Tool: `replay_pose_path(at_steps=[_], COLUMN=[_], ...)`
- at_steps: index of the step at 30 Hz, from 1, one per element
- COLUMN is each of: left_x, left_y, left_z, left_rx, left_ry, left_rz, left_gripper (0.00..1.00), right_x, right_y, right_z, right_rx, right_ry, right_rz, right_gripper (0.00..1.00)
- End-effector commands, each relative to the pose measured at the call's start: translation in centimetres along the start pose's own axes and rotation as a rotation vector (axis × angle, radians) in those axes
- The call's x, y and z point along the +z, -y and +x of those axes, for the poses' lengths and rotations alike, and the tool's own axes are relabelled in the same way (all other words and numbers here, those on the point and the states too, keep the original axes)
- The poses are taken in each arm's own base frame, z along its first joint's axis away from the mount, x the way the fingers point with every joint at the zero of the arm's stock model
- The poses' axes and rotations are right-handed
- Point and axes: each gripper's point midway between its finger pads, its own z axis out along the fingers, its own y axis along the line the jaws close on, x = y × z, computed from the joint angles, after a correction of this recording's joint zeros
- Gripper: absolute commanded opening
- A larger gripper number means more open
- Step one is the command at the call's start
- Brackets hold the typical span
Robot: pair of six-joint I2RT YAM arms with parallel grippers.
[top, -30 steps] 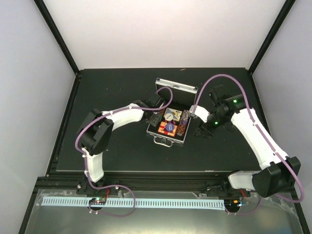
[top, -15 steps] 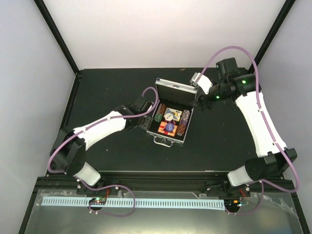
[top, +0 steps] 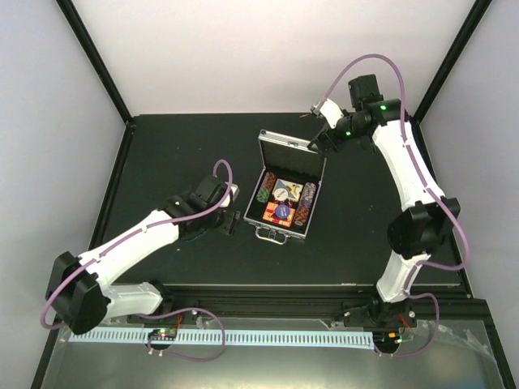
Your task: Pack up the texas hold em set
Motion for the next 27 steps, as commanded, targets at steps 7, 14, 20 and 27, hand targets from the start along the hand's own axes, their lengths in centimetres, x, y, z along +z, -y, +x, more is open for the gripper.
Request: replay_pose_path(at_steps=[7, 14, 20, 27], left_x=[-0.1, 0.9, 2.0, 3.8], left_y=[1.1, 2.1, 3.2, 5.4], left_z=[1.8, 2.9, 3.0, 2.0], left_rx=[-0.068, -0.138, -0.182, -0.215], left_ry=[-0.037, -0.06, -0.047, -0.014], left_rz=[0.09, 0.163, 0.253, 0.46], left_gripper=[0.64, 0.73, 0.8, 0.83], right_x=[1.3, -1.1, -0.6, 2.7], right_y=[-5.1, -9.5, -8.8, -6.4], right_z=[3.7, 5.9, 7.4, 8.9], right_rx=[0.004, 0.036, 0.092, 0.158], right_ry=[-0.113, -0.109, -0.144, -0.178], right_rz=[-0.33, -0.443, -0.342, -0.254], right_gripper=[0.86, 0.84, 0.83, 0.83])
